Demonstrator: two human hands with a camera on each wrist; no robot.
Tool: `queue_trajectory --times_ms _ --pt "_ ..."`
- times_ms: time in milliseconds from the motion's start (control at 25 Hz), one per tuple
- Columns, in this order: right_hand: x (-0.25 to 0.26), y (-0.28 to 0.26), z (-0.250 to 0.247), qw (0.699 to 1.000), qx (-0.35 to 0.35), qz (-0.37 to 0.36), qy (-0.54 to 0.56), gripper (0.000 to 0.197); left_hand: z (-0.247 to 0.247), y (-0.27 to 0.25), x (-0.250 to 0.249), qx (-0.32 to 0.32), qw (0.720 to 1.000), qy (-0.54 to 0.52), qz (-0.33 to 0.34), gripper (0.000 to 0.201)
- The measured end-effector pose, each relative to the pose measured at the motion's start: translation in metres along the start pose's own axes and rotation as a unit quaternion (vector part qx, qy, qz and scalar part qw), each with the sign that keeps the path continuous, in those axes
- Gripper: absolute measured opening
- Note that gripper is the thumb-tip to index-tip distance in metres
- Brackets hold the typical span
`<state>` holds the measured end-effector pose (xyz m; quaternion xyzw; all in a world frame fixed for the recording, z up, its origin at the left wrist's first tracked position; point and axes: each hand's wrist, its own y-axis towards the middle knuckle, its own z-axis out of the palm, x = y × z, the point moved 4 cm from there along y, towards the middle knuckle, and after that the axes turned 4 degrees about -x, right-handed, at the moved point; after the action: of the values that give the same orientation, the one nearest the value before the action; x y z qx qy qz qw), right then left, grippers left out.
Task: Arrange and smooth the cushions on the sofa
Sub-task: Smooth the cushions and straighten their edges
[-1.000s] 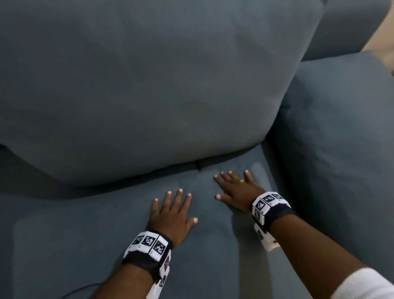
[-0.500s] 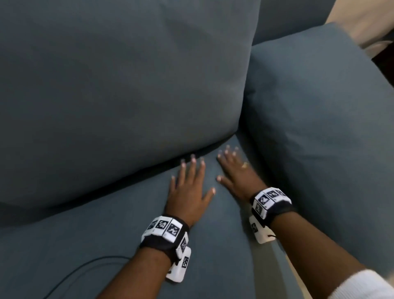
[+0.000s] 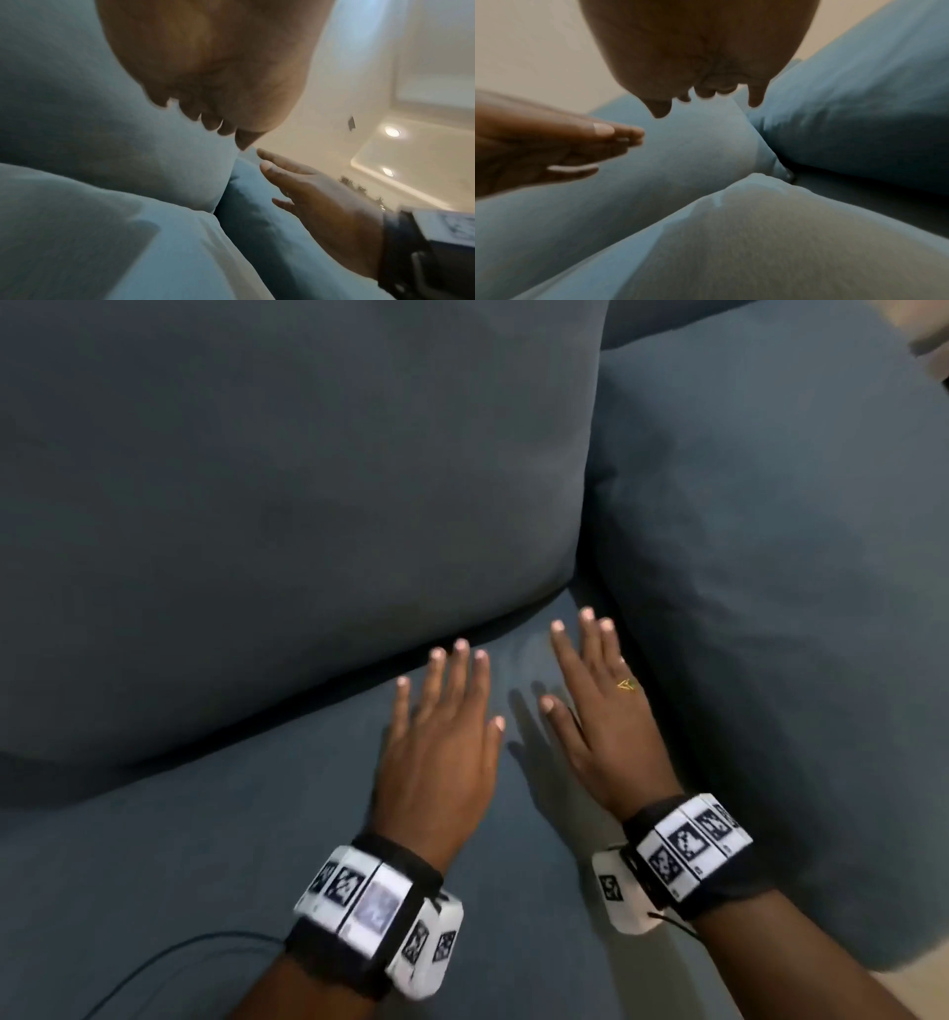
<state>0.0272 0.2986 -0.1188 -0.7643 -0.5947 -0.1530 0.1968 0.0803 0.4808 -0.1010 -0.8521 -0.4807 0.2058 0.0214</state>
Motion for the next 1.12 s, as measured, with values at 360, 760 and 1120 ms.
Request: queue_trajectory --times_ms 360,760,1120 --pt "0.075 -0.006 0.004 0.998 0.03 -0.046 -0.012 0.067 -0.004 -0.059 0.056 0.009 0.997 0.04 -0.062 0.068" --pt "0.175 -0.037 0.09 0.955 0.228 -0.077 -0.176 0.085 -0.012 -0.149 0.138 0.065 0.99 0.031 -0.121 0.072" --pt "0.29 -0.045 0.142 0.953 0.216 -0.133 -0.166 0.079 -0.04 -0.208 0.262 0.002 0.984 -0.004 -0.179 0.077"
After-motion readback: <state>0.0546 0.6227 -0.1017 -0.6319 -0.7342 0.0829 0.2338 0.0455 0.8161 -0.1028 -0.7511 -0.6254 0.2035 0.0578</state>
